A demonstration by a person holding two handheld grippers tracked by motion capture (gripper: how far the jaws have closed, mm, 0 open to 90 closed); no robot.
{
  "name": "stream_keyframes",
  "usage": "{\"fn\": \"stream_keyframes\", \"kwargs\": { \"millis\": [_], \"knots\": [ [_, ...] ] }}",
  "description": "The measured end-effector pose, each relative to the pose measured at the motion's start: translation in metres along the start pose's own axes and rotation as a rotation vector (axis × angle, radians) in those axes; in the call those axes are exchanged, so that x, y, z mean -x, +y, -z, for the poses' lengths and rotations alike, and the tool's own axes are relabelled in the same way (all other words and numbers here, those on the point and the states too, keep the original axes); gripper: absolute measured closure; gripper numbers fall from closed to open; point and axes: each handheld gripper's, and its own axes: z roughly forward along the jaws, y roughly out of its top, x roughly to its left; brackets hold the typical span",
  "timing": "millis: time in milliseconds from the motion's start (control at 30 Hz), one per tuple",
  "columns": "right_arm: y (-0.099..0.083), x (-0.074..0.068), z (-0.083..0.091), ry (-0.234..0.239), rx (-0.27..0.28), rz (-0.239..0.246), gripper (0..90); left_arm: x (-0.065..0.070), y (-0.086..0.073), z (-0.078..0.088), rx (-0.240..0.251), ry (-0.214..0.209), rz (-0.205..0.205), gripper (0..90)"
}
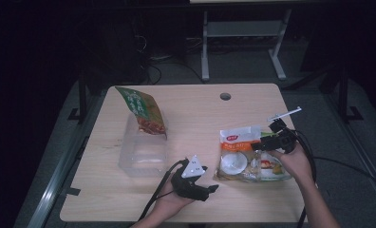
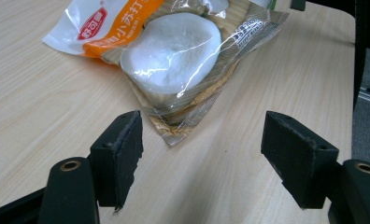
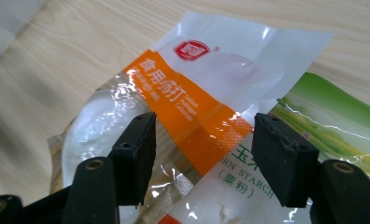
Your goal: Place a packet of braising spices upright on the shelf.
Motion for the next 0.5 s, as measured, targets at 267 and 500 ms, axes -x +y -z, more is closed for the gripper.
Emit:
{"fn": "stream_keyframes", "kwargs": {
  "millis": [267,500],
  "knots": [
    [0.001,0.01,-0.01,0.016,-0.034,-0.047,39.8,-0.003,0.002,0.001,0.005,0.01,0.003,28.5],
    [0.004,0.01,-0.017,0.036,-0.051,-0.049,41.3,-0.006,0.003,0.0,0.008,0.012,0.008,28.5]
  ]
}}
